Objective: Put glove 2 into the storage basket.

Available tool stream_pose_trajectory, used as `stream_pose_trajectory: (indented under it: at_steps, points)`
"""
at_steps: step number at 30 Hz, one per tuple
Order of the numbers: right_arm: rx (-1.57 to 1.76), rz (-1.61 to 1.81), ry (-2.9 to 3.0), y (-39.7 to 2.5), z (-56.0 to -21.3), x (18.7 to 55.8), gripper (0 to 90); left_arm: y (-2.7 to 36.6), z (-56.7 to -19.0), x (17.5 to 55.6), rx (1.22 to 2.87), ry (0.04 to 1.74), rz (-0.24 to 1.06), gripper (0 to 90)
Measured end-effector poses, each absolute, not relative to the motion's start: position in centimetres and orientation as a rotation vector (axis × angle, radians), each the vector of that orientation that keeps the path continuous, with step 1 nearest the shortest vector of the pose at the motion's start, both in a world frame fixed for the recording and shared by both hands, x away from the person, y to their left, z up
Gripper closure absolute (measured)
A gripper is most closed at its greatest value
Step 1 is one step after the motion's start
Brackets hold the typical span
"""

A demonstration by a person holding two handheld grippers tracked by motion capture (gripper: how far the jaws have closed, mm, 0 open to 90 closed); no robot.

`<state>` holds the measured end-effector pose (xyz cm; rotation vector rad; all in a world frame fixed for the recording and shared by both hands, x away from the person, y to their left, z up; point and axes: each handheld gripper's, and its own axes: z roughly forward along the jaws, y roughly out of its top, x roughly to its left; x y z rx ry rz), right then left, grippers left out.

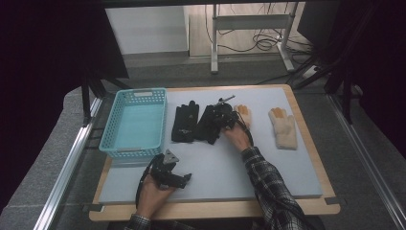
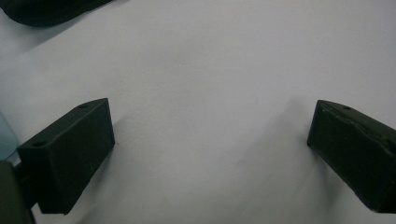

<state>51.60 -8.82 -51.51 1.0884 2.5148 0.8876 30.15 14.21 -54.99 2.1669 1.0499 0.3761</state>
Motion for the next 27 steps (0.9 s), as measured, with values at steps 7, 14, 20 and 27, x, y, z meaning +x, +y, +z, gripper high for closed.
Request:
stream_pose_trajectory:
  at_steps: [7, 14, 20, 27]
  points:
    - [1.059, 1.008, 2.523, -9.9, -49.2, 50.6, 85.9, 14.2, -55.0, 30.2, 2.168, 1.050, 0.376, 1.1]
    - [0.967, 1.083, 2.554, -10.4, -46.8, 47.8, 85.9, 14.2, -55.0, 30.2, 2.167, 1.049, 0.378, 1.1]
    - [0.926, 1.144, 2.600, -11.2, -45.0, 44.8, 85.6, 14.2, -55.0, 30.2, 2.165, 1.050, 0.378, 1.1]
    - [0.880, 1.168, 2.615, -12.3, -44.3, 39.8, 85.2, 14.2, -55.0, 30.2, 2.167, 1.050, 0.379, 1.2]
